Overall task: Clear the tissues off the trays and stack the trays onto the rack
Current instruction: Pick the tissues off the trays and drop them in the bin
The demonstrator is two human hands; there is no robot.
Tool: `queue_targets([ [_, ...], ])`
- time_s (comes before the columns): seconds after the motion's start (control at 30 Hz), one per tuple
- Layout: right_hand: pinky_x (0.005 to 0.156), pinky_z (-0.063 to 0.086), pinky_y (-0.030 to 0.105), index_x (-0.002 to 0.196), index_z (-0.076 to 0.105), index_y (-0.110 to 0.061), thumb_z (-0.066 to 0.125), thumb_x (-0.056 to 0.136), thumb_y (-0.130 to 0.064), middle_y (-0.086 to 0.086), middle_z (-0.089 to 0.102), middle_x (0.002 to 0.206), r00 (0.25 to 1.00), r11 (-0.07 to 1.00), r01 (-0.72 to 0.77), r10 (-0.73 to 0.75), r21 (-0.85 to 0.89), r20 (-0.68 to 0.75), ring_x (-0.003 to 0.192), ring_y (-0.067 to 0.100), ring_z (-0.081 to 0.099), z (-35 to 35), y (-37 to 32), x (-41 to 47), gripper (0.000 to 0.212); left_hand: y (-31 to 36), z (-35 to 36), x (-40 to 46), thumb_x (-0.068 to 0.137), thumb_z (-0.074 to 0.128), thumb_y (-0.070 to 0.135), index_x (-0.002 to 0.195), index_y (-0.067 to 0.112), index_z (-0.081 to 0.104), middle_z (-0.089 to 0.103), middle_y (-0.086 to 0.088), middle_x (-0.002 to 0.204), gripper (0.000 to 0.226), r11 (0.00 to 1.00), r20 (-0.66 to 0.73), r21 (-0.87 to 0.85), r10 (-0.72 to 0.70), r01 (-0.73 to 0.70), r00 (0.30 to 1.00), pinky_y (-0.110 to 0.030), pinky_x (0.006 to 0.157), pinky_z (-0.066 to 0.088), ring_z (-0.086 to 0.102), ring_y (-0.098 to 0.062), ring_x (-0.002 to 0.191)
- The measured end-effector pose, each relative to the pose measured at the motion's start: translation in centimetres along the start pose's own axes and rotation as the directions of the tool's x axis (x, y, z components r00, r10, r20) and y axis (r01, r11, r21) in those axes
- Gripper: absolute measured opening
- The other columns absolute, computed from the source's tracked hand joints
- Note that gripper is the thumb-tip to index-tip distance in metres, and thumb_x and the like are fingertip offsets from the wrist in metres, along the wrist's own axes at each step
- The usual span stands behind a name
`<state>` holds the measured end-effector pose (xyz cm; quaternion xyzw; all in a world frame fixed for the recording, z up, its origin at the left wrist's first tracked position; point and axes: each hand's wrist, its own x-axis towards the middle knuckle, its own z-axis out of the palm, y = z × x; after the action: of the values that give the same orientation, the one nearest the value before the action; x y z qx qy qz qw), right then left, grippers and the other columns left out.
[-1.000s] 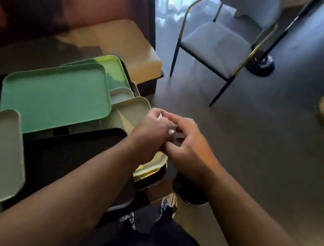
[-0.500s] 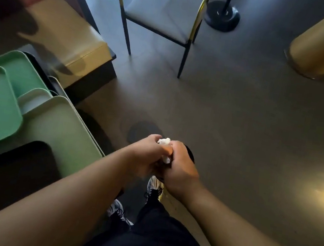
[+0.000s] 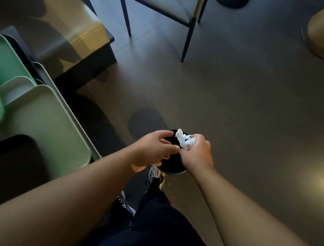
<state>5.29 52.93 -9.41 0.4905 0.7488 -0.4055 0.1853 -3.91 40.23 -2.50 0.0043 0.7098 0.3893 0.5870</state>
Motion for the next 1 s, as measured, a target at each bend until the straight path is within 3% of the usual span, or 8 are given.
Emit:
queue_targets([
  [0.1, 0.087, 0.051, 0.036, 0.145, 0.04, -0.023, 0.062, 0.089, -0.017, 0.008, 0.036, 0.145, 0.998, 0.998, -0.067, 0.067, -0.001, 0.016, 0.103, 0.034, 0.062, 0.0, 0.7, 1.1, 0.06, -0.4, 0.0, 0.4, 0.099, 0.062, 0.022, 0.156, 0.024, 0.035, 0.065, -0.003, 0.119, 0.064, 1.0, -0.046, -0.015, -0.018, 0.018, 0.999, -0.035, 0.076, 0.053, 0.067, -0.026, 0.106],
  [0.2, 0.092, 0.05, 0.037, 0.155, 0.029, -0.025, 0.067, 0.087, -0.019, 0.009, 0.03, 0.152, 0.991, 0.993, -0.117, 0.115, 0.014, 0.065, 0.103, 0.031, 0.055, -0.2, 1.4, 1.9, 0.078, -1.0, -0.3, 0.8, 0.1, 0.058, 0.026, 0.156, 0.026, 0.036, 0.067, -0.008, 0.125, 0.061, 0.999, -0.089, 0.009, -0.04, 0.041, 0.995, -0.041, 0.088, 0.056, 0.067, -0.029, 0.115],
  [0.33, 0.112, 0.038, 0.039, 0.165, 0.009, -0.024, 0.079, 0.082, -0.023, 0.012, 0.019, 0.166, 0.978, 0.985, -0.148, 0.134, 0.082, 0.16, 0.144, 0.032, 0.039, -0.2, 1.9, 2.2, 0.108, -1.3, -0.8, 0.8, 0.102, 0.055, 0.025, 0.155, 0.026, 0.037, 0.059, -0.002, 0.123, 0.055, 0.999, -0.12, -0.003, -0.046, 0.046, 0.992, -0.046, 0.098, 0.052, 0.064, -0.025, 0.109],
  [0.53, 0.109, 0.047, 0.043, 0.158, 0.035, -0.023, 0.074, 0.082, -0.032, 0.013, 0.043, 0.156, 0.964, 0.952, -0.213, 0.169, 0.221, 0.204, 0.133, 0.033, 0.053, 0.0, 1.0, 1.5, 0.086, -1.8, -1.2, 0.9, 0.102, 0.056, 0.026, 0.155, 0.028, 0.037, 0.058, 0.011, 0.099, 0.057, 1.0, -0.146, 0.019, -0.018, 0.021, 0.989, -0.037, 0.086, 0.054, 0.062, -0.019, 0.101],
  [0.63, 0.102, 0.053, 0.046, 0.149, 0.049, -0.027, 0.072, 0.084, -0.033, 0.008, 0.061, 0.137, 0.957, 0.91, -0.226, 0.142, 0.347, 0.253, 0.121, 0.029, 0.061, 0.4, -0.7, 0.8, 0.069, -1.3, -1.7, 0.7, 0.1, 0.059, 0.028, 0.156, 0.027, 0.036, 0.06, 0.006, 0.112, 0.061, 0.994, -0.161, 0.102, 0.042, -0.026, 0.986, -0.033, 0.083, 0.052, 0.062, -0.019, 0.104],
  [0.77, 0.099, 0.055, 0.043, 0.139, 0.058, -0.024, 0.07, 0.089, -0.03, 0.004, 0.067, 0.119, 0.967, 0.876, -0.171, 0.06, 0.452, 0.249, 0.112, 0.026, 0.066, 0.3, -4.4, -0.9, 0.052, -0.2, -3.6, -0.3, 0.096, 0.062, 0.033, 0.154, 0.027, 0.039, 0.065, 0.001, 0.127, 0.063, 0.974, -0.229, 0.209, 0.14, -0.092, 0.963, -0.032, 0.084, 0.051, 0.064, -0.019, 0.107],
  [0.9, 0.07, 0.049, 0.033, 0.13, 0.063, -0.015, 0.067, 0.095, -0.018, 0.008, 0.065, 0.098, 0.972, 0.841, -0.038, -0.094, 0.54, 0.216, 0.082, 0.019, 0.058, 0.8, -9.6, -3.8, 0.036, 0.1, -6.7, -3.3, 0.095, 0.061, 0.031, 0.153, 0.029, 0.042, 0.063, 0.003, 0.134, 0.06, 0.96, -0.325, 0.223, 0.237, -0.169, 0.916, -0.039, 0.089, 0.057, 0.068, -0.02, 0.102],
  [1.0, 0.07, 0.047, 0.03, 0.124, 0.067, -0.015, 0.067, 0.094, -0.017, 0.007, 0.067, 0.095, 0.957, 0.844, 0.099, -0.226, 0.527, 0.182, 0.081, 0.017, 0.06, 2.5, -13.9, -6.3, 0.029, -0.8, -9.4, -6.3, 0.094, 0.06, 0.021, 0.148, 0.026, 0.05, 0.065, 0.001, 0.132, 0.055, 0.953, -0.439, 0.181, 0.298, -0.241, 0.848, -0.041, 0.095, 0.055, 0.068, -0.021, 0.107],
])
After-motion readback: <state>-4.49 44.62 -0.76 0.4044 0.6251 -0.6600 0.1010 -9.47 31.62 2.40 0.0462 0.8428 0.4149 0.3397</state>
